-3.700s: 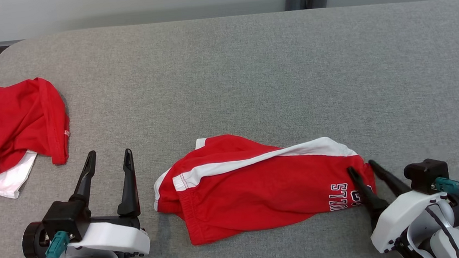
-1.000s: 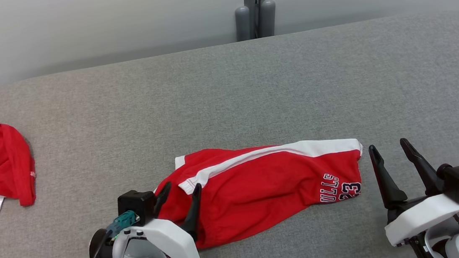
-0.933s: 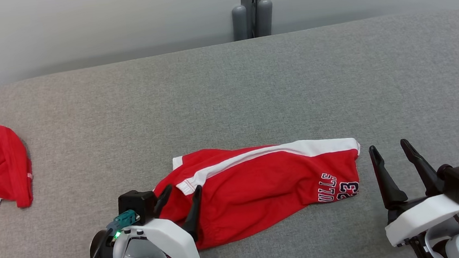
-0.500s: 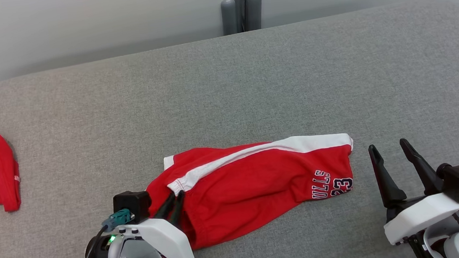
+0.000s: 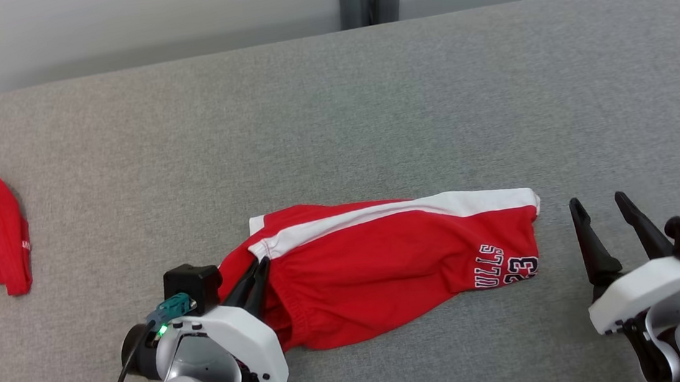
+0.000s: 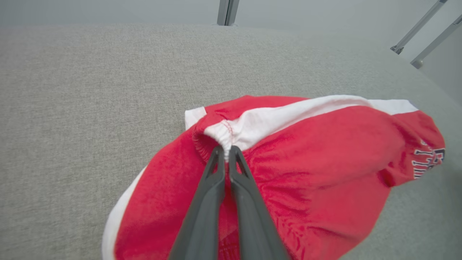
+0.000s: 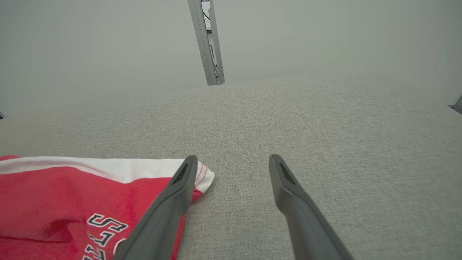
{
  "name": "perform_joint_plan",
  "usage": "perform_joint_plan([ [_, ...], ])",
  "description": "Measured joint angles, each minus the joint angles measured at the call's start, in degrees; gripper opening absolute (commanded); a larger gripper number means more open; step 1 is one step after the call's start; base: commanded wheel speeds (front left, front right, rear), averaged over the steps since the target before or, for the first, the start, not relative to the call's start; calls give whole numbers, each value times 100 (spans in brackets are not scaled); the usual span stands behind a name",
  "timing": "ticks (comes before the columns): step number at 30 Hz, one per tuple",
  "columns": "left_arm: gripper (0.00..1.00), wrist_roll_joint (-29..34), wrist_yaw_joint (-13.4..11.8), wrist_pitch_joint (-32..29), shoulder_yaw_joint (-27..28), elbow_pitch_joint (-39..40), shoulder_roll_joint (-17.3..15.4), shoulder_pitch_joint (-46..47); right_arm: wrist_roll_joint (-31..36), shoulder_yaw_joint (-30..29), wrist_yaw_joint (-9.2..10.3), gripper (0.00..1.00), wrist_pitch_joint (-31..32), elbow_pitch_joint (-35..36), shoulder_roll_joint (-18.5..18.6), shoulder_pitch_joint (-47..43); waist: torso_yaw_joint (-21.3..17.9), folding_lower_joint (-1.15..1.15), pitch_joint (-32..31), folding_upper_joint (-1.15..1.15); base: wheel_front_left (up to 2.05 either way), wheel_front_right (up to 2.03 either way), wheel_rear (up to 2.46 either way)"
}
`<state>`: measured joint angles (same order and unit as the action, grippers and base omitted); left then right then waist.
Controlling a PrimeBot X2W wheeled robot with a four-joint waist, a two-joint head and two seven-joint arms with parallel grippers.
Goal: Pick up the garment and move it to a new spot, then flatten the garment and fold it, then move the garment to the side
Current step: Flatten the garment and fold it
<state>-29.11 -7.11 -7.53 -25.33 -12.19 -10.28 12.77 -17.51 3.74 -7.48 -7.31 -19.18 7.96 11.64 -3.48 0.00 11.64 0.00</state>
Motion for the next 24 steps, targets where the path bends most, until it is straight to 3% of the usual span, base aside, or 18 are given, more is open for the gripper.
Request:
perform_joint_plan([
  [16,0,136,111,212,-211,5,74,341,-583,939,0,100,143,-1670,283,1279,433,0,572,0,0,0,0],
  [17,0,137,125,231,-215,-2,75,371,-649,989,-1,96,149,-1746,297,1343,444,0,593,0,0,0,0],
  [18,0,138,125,255,-218,-5,76,397,-705,1037,-1,84,171,-1824,302,1398,452,0,609,0,0,0,0],
  [19,0,140,125,268,-219,-10,74,407,-753,1084,0,26,189,-1879,319,1447,458,0,621,0,0,0,0],
  [20,0,142,125,305,-222,-19,73,407,-831,1126,-1,0,203,-1929,331,1493,463,0,629,0,0,0,0],
  [24,0,189,125,477,-210,-14,41,421,-1021,1279,-4,0,112,-2029,369,1574,452,0,617,0,0,0,0],
])
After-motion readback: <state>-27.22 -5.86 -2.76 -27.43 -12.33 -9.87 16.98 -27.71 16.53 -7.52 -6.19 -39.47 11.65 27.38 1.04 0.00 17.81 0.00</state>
